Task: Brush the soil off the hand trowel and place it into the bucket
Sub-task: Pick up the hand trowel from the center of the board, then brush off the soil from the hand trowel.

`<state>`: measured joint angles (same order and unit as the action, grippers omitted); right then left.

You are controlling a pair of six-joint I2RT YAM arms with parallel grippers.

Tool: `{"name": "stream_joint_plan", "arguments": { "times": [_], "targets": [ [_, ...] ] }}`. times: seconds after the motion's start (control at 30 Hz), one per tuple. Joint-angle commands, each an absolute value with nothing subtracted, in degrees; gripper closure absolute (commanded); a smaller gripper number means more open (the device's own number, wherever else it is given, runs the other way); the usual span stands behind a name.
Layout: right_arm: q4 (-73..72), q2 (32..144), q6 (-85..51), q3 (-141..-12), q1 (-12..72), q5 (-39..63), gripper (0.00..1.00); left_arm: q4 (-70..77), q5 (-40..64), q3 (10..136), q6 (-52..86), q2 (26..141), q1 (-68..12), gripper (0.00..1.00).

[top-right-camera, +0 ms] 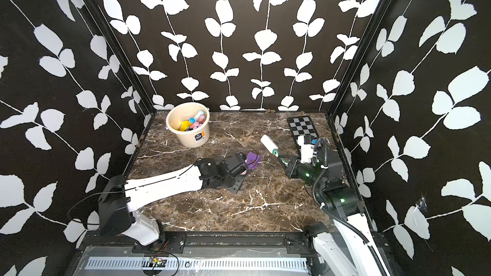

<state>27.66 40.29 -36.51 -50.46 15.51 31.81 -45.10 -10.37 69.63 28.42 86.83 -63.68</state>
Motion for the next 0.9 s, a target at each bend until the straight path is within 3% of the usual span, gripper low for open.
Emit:
{"name": "stream_joint_plan", "arguments": {
  "times": [0.0,0.47,0.87],
  "targets": [
    [18.58,42.60,-37.50,-48.84,16.96,42.52,1.00,-48.16,-11.15,65.05,28.11,79.01,-63.54,1.00],
    [6.69,60.81,-38.33,-46.43,34.23,50.62,1.00,-53.54,-8.55,48.57,38.65,56.67,-63.28,1.00],
    [7.14,65.03,-36.46,-44.14,37.11,48.38,1.00,-55.55,-8.40,47.44,40.27,52.81,-63.28,1.00]
  ]
}}
